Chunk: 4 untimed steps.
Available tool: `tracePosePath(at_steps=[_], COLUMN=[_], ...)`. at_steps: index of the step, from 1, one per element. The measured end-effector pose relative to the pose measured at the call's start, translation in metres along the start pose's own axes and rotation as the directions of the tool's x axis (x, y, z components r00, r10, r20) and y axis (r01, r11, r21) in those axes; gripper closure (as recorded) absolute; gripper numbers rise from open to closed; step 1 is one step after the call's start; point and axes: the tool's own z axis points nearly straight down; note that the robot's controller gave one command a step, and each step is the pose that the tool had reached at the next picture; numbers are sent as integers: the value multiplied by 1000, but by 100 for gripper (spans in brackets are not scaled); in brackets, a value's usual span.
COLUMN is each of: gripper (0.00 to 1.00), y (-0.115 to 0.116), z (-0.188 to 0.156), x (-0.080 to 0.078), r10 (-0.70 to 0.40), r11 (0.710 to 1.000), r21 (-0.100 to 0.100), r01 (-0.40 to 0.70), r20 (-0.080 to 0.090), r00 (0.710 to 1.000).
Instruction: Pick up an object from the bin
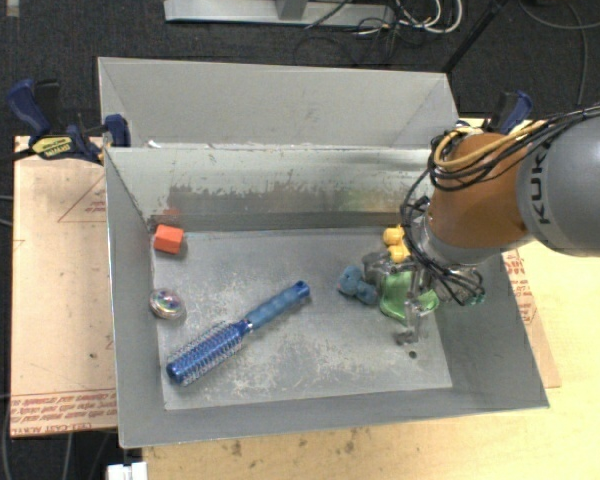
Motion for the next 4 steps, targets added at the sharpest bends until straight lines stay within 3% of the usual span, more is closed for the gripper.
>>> tracePosePath(at_steps=[1, 2, 3, 4], gripper=[0, 0, 0, 0], y=[15, 19, 4, -78], z=[0, -4, 0, -1], x=[-19, -74, -22, -12], r10=[48, 51, 203, 3], r11=[999, 999, 979, 1000], r21=[0, 1, 1, 0], r01=[-48, -51, -203, -3], r20=[3, 8, -2, 4], r00=[999, 999, 979, 1000])
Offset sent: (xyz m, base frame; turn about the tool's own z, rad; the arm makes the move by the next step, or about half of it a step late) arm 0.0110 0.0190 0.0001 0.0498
